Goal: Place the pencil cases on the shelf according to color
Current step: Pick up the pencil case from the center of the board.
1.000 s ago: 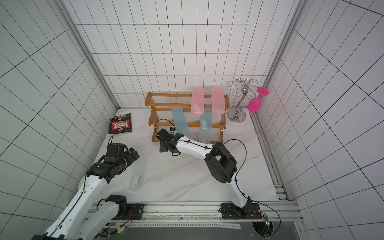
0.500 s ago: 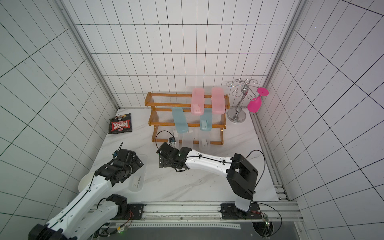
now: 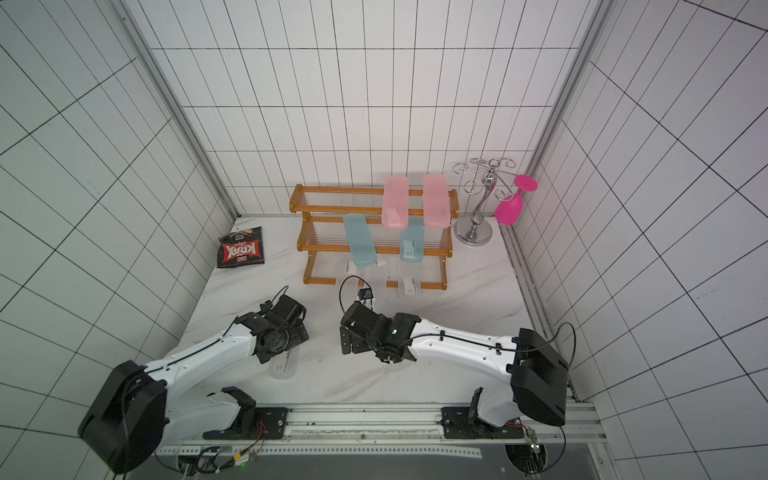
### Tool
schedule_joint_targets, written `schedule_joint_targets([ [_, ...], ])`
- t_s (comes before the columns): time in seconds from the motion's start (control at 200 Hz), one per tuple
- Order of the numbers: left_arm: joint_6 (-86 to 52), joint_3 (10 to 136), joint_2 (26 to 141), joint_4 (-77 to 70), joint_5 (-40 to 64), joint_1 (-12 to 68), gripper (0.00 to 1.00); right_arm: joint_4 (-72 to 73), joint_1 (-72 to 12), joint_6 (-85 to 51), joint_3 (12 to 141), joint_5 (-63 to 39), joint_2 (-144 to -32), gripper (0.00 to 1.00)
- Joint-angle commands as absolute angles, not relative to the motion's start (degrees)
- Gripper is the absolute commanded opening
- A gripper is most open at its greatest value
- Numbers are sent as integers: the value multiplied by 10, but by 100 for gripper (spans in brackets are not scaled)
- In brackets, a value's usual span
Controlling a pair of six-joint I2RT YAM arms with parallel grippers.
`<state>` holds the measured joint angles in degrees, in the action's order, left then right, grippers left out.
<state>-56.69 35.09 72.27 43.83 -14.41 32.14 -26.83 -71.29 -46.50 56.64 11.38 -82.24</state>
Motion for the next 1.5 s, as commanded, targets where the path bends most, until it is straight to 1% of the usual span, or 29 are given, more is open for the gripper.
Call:
schedule_joint_targets([
  [0.0,-598,393,769,478,-198,363,98,-273,-717,-453,540,143,-792,99],
  [0.145,-600,428,786,526,-230,379,98,-280,-716,-442,524,155,-762,99],
  [0.265,-613,442,752,576,-252,406,98,-289,-715,-431,509,159,-741,99],
  [0.36,-619,435,712,595,-240,423,98,-292,-715,-427,494,158,-726,99],
  [0.46,-609,408,665,579,-201,442,98,-291,-715,-424,478,151,-715,99],
  [0.58,-623,368,610,569,-183,468,98,-287,-714,-425,460,148,-706,99],
  [0.72,-624,322,541,550,-176,474,98,-274,-714,-429,445,150,-701,99],
  [0.835,-602,295,504,507,-163,474,98,-266,-714,-435,442,147,-706,99],
  [0.915,-589,283,506,477,-145,474,97,-261,-714,-437,444,144,-712,99],
  [1.03,-587,282,535,477,-135,475,98,-258,-715,-439,448,146,-723,99],
  [1.365,-620,259,563,486,-152,489,97,-256,-715,-441,449,146,-741,99],
  [1.494,-618,268,597,486,-159,490,97,-255,-715,-446,448,148,-747,99],
])
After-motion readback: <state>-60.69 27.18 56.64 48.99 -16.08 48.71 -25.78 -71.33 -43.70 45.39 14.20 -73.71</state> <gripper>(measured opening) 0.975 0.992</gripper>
